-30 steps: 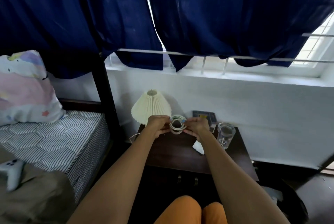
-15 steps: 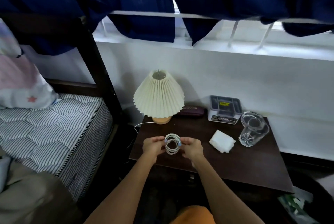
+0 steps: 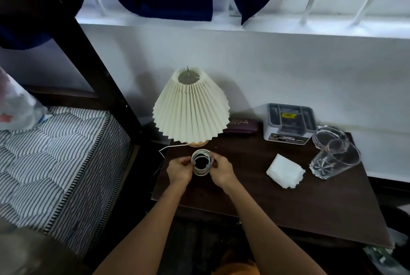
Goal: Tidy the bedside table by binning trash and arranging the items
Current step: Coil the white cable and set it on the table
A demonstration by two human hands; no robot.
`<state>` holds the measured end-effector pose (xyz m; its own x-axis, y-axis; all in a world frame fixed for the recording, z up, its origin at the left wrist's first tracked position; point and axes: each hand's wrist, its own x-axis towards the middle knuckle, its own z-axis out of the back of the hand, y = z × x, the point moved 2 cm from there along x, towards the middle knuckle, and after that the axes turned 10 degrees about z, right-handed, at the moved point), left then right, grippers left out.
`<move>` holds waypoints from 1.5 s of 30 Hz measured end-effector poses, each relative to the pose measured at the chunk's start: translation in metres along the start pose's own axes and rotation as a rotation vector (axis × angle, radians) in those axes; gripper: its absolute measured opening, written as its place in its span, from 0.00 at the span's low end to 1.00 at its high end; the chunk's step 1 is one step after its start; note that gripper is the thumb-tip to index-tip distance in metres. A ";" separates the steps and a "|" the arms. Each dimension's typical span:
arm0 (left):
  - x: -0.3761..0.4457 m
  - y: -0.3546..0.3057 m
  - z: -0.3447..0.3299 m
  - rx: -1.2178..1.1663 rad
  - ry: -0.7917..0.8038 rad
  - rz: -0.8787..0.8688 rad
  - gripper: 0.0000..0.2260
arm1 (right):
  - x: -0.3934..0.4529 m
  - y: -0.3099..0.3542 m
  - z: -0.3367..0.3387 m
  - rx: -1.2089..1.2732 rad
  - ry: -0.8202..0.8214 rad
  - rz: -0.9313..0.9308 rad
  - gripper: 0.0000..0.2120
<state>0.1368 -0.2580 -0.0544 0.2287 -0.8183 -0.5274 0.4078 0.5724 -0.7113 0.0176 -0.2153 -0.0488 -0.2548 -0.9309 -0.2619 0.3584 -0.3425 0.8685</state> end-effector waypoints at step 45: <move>-0.116 -0.010 -0.031 0.305 0.082 -0.325 0.30 | -0.093 -0.016 0.075 -0.343 -0.077 -0.012 0.29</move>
<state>0.0794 -0.1667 -0.0005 -0.0202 -0.9390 -0.3433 0.6914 0.2348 -0.6832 -0.0317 -0.1140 -0.0064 -0.3236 -0.9185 -0.2274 0.6327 -0.3888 0.6697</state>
